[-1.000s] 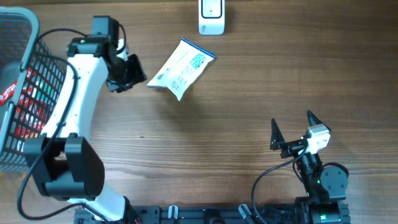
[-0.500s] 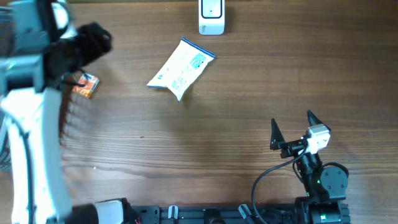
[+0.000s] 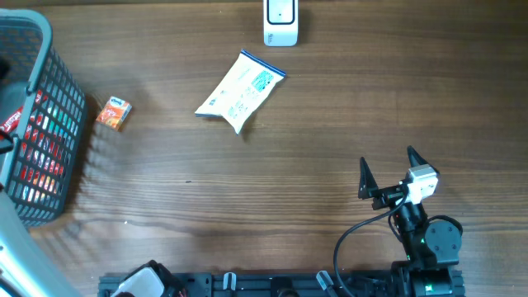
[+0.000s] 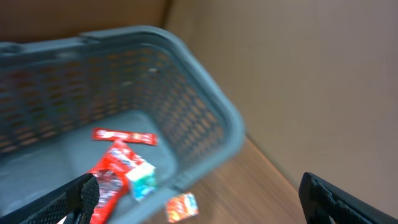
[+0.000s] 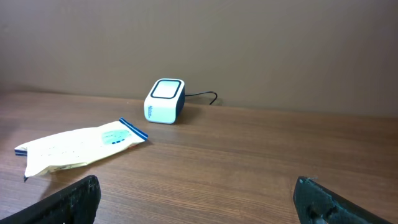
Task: Scan the item barcode
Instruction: 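Lower the left gripper into the basket and grasp the red Hacks bag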
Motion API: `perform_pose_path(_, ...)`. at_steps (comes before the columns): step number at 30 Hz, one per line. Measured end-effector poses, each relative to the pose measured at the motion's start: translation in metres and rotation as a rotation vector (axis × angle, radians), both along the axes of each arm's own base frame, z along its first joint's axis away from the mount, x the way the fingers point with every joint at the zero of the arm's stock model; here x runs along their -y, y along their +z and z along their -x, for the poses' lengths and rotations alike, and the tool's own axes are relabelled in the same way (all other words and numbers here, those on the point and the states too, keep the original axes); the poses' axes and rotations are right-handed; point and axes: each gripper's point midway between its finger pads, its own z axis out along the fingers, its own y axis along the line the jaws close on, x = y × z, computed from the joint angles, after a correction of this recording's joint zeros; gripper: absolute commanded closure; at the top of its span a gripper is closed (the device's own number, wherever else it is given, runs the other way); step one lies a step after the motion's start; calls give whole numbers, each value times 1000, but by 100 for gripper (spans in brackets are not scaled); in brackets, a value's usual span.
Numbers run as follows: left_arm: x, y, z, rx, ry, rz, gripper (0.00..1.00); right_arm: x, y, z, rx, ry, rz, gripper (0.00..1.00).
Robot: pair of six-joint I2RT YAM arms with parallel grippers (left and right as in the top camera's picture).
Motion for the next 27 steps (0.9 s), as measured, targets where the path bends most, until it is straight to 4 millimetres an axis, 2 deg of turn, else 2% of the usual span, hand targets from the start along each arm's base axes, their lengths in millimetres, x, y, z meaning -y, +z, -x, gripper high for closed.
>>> perform_pose_path(3,-22,-18,-4,-47,57,26,0,0,0,0,0,0,0,0)
perform_pose_path(5,-40,-42,-16,-103,82,62,0,0,0,0,0,0,0,0)
perform_pose_path(7,-57,-74,-30,-175,100,112,0,0,0,0,0,0,0,0)
perform_pose_path(10,-80,-136,-49,-303,116,202,0,0,0,0,0,0,0,0)
perform_pose_path(12,-94,-177,-54,-381,140,273,0,0,0,0,0,0,0,0)
perform_pose_path(14,-104,-206,-52,-431,171,330,0,0,0,0,0,0,0,0)
perform_pose_path(18,-127,-239,-40,-471,241,399,1,0,0,0,0,0,0,0)
perform_pose_path(21,-144,-245,-23,-466,297,426,4,0,0,0,0,0,0,0)
perform_pose_path(25,-153,-251,-15,-449,311,465,4,0,0,0,0,0,0,0)
perform_pose_path(27,-154,-263,-15,-461,304,501,4,0,0,0,0,0,0,0)
